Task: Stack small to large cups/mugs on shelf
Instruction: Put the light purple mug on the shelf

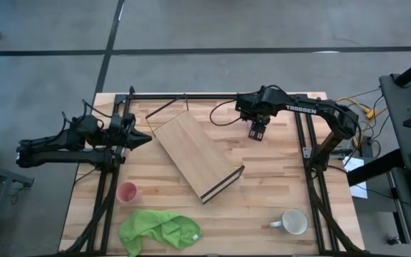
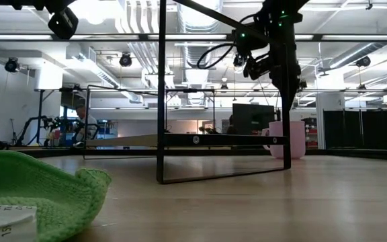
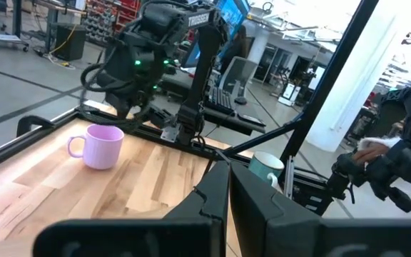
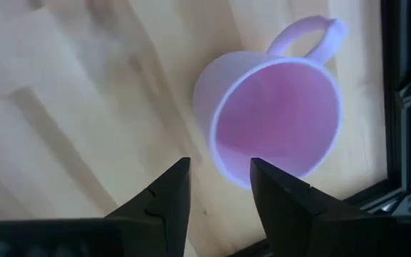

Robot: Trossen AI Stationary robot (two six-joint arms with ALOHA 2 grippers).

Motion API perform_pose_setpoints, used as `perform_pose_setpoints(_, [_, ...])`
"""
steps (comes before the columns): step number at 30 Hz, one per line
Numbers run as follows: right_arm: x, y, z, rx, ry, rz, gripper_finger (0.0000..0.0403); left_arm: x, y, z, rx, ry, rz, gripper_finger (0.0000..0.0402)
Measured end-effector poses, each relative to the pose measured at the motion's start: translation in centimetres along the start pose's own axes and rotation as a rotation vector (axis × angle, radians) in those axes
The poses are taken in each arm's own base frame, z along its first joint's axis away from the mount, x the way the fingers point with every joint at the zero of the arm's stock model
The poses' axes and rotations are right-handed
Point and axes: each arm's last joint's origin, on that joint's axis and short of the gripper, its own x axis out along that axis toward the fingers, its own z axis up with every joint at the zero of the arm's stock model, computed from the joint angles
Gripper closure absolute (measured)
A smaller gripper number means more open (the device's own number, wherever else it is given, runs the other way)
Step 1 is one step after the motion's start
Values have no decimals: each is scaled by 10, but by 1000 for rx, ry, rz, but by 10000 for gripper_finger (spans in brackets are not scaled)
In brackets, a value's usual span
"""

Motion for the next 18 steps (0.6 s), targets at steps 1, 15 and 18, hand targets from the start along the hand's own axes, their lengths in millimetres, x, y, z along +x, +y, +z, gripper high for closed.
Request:
perform_pose_setpoints(1, [2, -2, 0, 10, -2, 0, 264, 0, 0, 0, 0, -1, 0, 402])
perform_pose_setpoints(15, [16, -10, 0, 27, -17, 6, 264, 0, 0, 0, 0, 1, 1, 402])
perform_pose_setpoints(18, [16, -11, 2, 30, -42, 4, 264, 0, 0, 0, -1, 1, 1, 402])
